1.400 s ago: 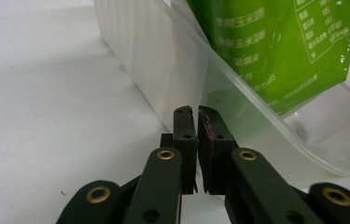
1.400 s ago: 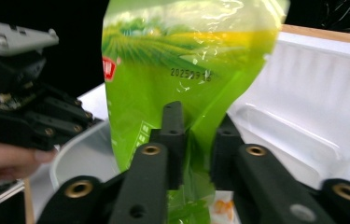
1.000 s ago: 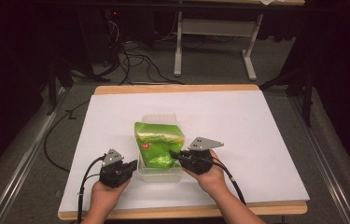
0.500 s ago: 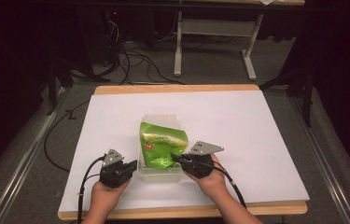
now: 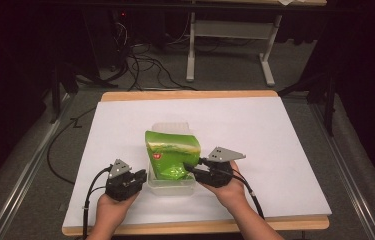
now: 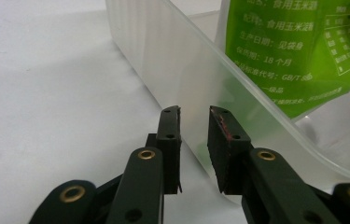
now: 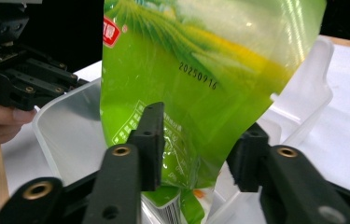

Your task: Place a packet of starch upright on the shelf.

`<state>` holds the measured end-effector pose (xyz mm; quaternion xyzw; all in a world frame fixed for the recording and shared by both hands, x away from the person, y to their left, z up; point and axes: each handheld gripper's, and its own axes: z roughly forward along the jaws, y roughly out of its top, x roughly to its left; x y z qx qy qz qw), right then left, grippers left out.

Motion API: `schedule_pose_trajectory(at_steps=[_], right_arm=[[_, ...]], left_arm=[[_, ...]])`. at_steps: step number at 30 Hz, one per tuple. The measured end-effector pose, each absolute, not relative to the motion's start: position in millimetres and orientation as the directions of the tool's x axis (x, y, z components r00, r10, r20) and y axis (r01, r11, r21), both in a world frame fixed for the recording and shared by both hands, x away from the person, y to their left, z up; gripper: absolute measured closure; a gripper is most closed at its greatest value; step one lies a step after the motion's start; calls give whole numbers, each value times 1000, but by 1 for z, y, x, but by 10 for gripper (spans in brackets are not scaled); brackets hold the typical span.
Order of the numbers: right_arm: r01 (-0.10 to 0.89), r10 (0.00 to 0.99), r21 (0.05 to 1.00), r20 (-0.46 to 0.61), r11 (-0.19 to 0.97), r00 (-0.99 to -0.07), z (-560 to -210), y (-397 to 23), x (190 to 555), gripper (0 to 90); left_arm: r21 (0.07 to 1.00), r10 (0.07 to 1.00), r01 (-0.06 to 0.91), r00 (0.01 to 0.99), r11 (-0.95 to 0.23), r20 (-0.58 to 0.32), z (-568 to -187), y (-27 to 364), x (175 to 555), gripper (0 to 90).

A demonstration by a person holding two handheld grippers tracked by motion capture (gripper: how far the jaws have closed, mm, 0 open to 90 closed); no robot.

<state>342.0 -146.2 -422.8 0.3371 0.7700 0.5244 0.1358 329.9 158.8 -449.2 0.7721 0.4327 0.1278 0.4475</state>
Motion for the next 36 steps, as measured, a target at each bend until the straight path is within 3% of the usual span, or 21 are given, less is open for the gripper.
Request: schedule_pose_trajectory(at_steps=[10, 24, 36], right_arm=[[372, 674, 907, 150, 198, -723, -418, -155, 343, 415], [352, 698, 917, 127, 189, -705, -410, -179, 333, 411], [355, 809, 912, 46, 206, -586, -412, -243, 325, 409]], left_arm=[[809, 805, 536, 576, -240, -143, -447, 160, 329, 680], [814, 838, 521, 539, -258, -80, -443, 180, 331, 546], [819, 861, 527, 501, -225, -86, -440, 198, 335, 511]])
